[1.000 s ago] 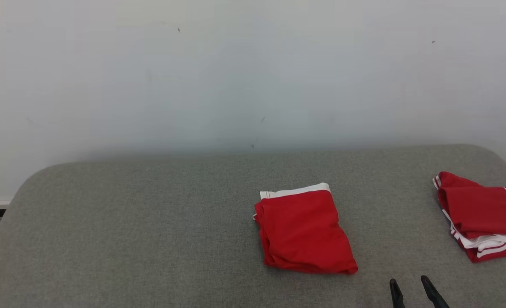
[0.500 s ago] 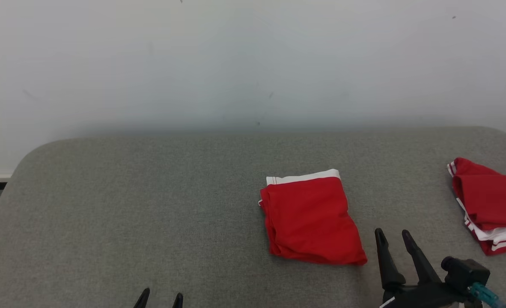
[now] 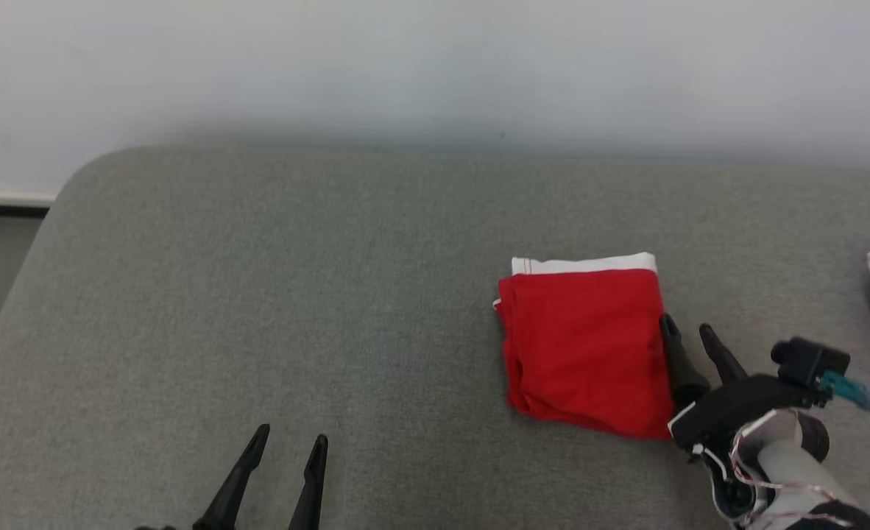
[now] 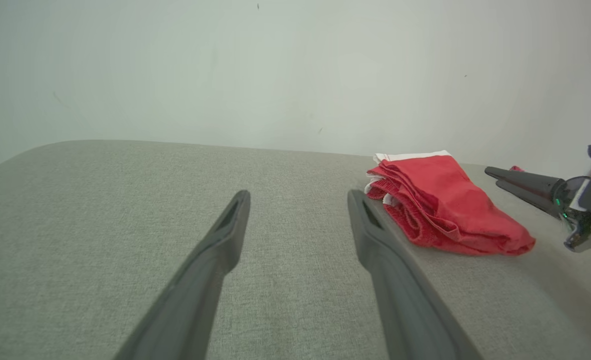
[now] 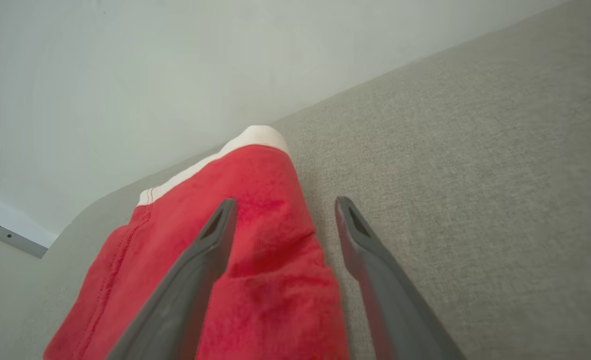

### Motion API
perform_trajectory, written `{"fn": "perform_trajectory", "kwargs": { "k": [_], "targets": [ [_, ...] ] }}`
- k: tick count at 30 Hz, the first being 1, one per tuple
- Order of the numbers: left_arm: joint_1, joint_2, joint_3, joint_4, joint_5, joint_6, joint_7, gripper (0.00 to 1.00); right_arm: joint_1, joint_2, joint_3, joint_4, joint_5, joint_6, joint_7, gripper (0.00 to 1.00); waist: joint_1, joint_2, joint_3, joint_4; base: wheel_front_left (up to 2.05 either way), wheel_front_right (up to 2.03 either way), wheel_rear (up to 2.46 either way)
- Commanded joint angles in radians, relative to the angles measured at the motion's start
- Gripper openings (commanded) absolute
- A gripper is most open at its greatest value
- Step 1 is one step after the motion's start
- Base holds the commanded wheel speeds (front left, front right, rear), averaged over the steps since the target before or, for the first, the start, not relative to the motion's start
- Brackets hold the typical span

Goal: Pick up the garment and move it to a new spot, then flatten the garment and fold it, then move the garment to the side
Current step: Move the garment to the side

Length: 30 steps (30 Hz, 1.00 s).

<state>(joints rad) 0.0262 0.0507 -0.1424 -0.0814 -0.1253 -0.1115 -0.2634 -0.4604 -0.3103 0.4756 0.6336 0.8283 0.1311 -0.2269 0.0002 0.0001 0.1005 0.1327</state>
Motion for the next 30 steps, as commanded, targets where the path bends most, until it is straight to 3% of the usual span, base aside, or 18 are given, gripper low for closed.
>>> {"fn": "perform_trajectory", "kwargs": {
  "k": [1, 8, 14, 15, 16, 23, 30],
  "targets": [
    [-0.013, 0.0, 0.0, -0.004, -0.003, 0.001, 0.0, 1.0, -0.014, -0.007, 0.011, 0.007, 0.021, -0.001, 0.008, 1.0, -0.0002, -0.0001, 0.062, 0.042, 0.0, 0.0, 0.0],
    [-0.055, 0.0, 0.0, -0.013, -0.011, -0.005, 0.0, 1.0, -0.088, -0.048, 0.125, 0.092, 0.13, -0.001, 0.075, 1.0, -0.0002, -0.0001, 0.109, 0.062, 0.0, 0.0, 0.0],
    [-0.069, 0.0, 0.002, -0.014, -0.015, -0.005, 0.0, 1.0, -0.098, -0.056, 0.197, 0.127, 0.191, -0.001, 0.052, 1.0, -0.0002, -0.0001, 0.126, 0.063, 0.0, 0.0, 0.0],
    [-0.071, 0.0, 0.0, -0.012, -0.016, -0.006, 0.0, 1.0, -0.1, -0.057, 0.209, 0.128, 0.198, 0.0, 0.045, 0.41, -0.0002, -0.0001, 0.127, 0.064, 0.0, 0.0, 0.0],
    [-0.071, 0.0, -0.002, -0.012, -0.017, -0.006, 0.0, 1.0, -0.101, -0.058, 0.221, 0.127, 0.204, 0.0, 0.037, 0.0, -0.0002, -0.0001, 0.128, 0.064, 0.0, 0.0, 0.0],
    [-0.062, 0.0, -0.003, -0.01, -0.011, -0.003, 0.0, 1.0, -0.118, -0.083, 0.283, 0.13, 0.215, -0.001, -0.015, 0.0, -0.0002, -0.0001, 0.115, 0.048, 0.0, 0.0, 0.0],
    [-0.048, 0.0, -0.002, -0.022, 0.008, -0.007, 0.0, 1.0, -0.14, -0.106, 0.294, 0.107, 0.144, -0.001, -0.037, 0.0, -0.0002, -0.0001, 0.096, -0.003, 0.0, 0.0, 0.0]
  ]
}}
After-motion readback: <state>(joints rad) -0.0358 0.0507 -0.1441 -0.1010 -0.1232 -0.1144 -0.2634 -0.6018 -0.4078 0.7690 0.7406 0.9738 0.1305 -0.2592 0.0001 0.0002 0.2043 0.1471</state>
